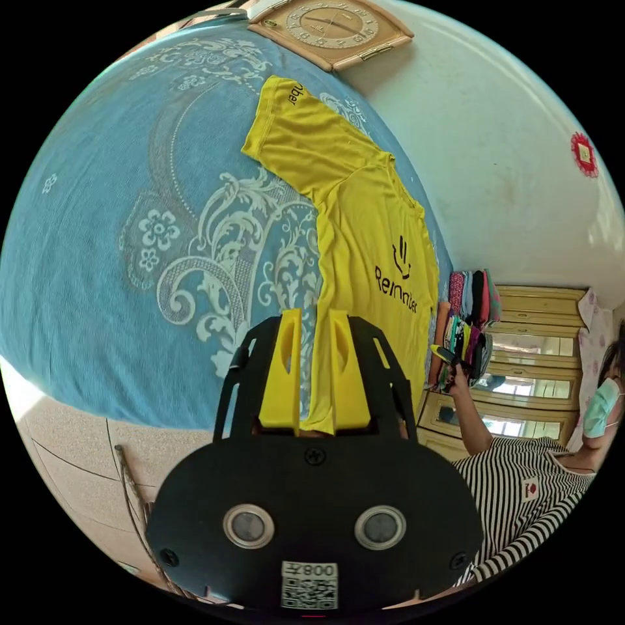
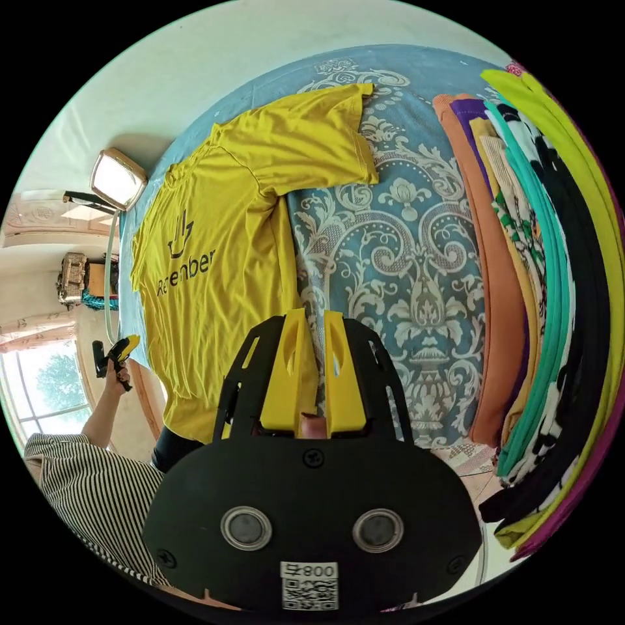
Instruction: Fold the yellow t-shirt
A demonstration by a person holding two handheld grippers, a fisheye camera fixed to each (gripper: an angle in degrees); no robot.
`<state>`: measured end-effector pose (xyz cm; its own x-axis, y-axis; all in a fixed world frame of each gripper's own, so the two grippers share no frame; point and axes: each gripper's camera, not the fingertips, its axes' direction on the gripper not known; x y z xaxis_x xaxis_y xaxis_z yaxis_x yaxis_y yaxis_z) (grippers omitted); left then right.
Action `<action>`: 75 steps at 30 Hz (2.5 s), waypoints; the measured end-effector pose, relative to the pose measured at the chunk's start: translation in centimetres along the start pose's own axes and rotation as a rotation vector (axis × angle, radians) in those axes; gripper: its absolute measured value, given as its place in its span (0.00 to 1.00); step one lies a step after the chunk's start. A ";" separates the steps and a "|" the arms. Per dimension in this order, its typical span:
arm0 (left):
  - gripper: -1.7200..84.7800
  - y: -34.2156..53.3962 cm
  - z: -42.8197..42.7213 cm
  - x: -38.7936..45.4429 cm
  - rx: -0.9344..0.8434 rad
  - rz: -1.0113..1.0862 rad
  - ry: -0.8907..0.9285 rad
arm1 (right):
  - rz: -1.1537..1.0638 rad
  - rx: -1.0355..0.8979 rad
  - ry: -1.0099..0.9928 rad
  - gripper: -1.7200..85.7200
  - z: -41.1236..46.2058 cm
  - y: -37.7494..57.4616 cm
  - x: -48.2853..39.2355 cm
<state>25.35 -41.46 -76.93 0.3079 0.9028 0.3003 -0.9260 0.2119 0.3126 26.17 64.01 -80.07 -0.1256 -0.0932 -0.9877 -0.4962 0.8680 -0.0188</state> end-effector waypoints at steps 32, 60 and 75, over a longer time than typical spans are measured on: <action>0.11 -7.6 52.8 54.7 -0.407 0.672 0.121 | 0.157 0.404 -0.050 0.11 0.4 1.1 3.6; 0.12 -18.7 105.3 97.9 -0.356 1.139 -0.303 | 0.157 0.548 -0.107 0.04 7.6 6.2 2.5; 0.04 -19.8 112.6 96.2 -0.331 1.132 -0.353 | 0.121 0.540 -0.130 0.03 8.6 5.8 1.9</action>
<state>97.93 -0.93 47.29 -0.7101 0.4993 0.4965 -0.7041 -0.4937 -0.5105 30.49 73.06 -83.41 -0.0307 0.0541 -0.9981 0.0293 0.9982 0.0532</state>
